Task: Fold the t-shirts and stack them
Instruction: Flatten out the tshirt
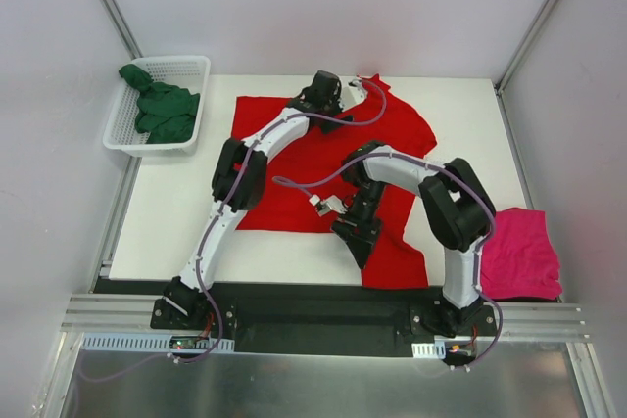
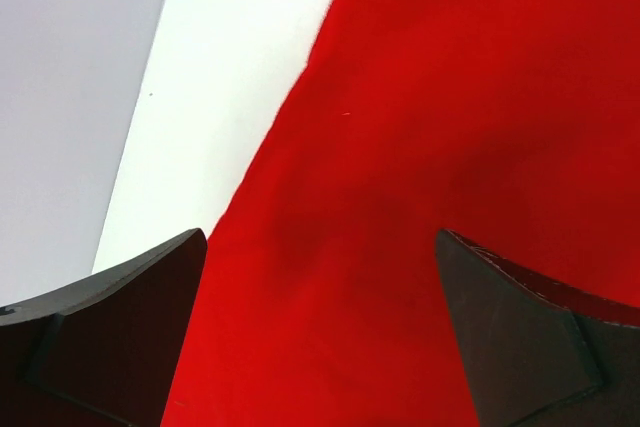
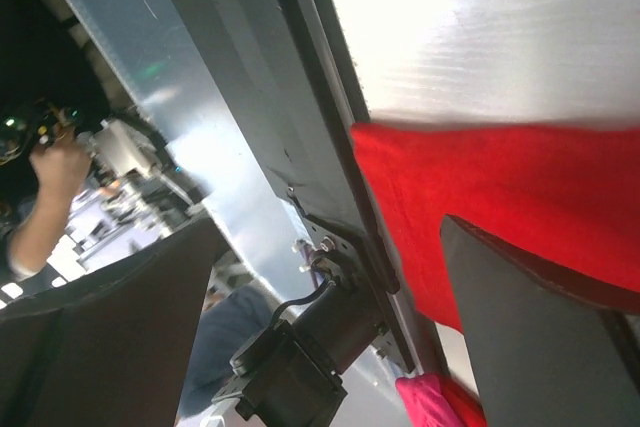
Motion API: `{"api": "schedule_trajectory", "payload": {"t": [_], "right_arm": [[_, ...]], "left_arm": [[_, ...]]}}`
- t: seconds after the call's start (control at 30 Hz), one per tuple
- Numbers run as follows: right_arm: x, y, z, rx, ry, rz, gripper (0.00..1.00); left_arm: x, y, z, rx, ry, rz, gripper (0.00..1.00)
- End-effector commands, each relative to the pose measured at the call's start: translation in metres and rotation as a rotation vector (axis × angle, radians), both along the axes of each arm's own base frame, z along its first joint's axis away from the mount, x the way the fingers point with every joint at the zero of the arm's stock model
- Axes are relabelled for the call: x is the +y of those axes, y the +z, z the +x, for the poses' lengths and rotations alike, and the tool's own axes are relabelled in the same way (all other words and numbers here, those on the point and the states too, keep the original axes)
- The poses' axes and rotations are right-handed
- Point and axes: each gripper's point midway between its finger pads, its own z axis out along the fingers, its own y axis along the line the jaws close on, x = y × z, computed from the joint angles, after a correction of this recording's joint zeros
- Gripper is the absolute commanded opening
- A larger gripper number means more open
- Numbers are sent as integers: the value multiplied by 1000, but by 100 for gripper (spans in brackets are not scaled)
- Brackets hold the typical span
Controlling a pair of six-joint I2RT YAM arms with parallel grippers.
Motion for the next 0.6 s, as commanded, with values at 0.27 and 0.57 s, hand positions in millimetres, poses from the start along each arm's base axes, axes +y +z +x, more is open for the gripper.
{"api": "schedule_trajectory", "payload": {"t": [0.27,0.57], "right_arm": [[-38,30,-26,-20,14,-154,98],[-66,-12,-29,-85,26,-288,98]], "left_arm": [[-71,123,-50,-52,-145,-294,99],[-105,98,-90,70,-263,-328,99]]}}
